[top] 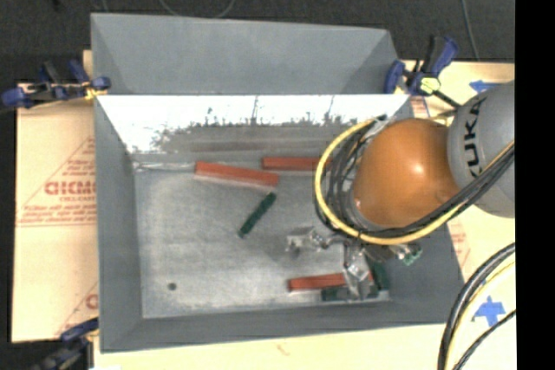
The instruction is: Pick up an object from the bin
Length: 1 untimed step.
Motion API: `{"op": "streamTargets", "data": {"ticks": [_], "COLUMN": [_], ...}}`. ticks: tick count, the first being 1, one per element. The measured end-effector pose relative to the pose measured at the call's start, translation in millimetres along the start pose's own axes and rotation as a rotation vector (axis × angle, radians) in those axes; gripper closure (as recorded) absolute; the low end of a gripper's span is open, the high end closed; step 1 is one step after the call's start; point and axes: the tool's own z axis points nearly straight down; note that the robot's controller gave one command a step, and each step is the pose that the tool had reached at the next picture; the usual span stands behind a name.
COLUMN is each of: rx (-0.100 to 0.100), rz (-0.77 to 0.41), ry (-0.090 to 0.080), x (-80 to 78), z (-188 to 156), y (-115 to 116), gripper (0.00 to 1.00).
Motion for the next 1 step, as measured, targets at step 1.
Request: {"op": "streamTargets", "data": {"ticks": [1], "rx": [0.005], "rz": [0.145], "ry": [-0.001], "x": [-14.9], "z": [57.1], "y": [-8.2], "gripper": [0.00]}}
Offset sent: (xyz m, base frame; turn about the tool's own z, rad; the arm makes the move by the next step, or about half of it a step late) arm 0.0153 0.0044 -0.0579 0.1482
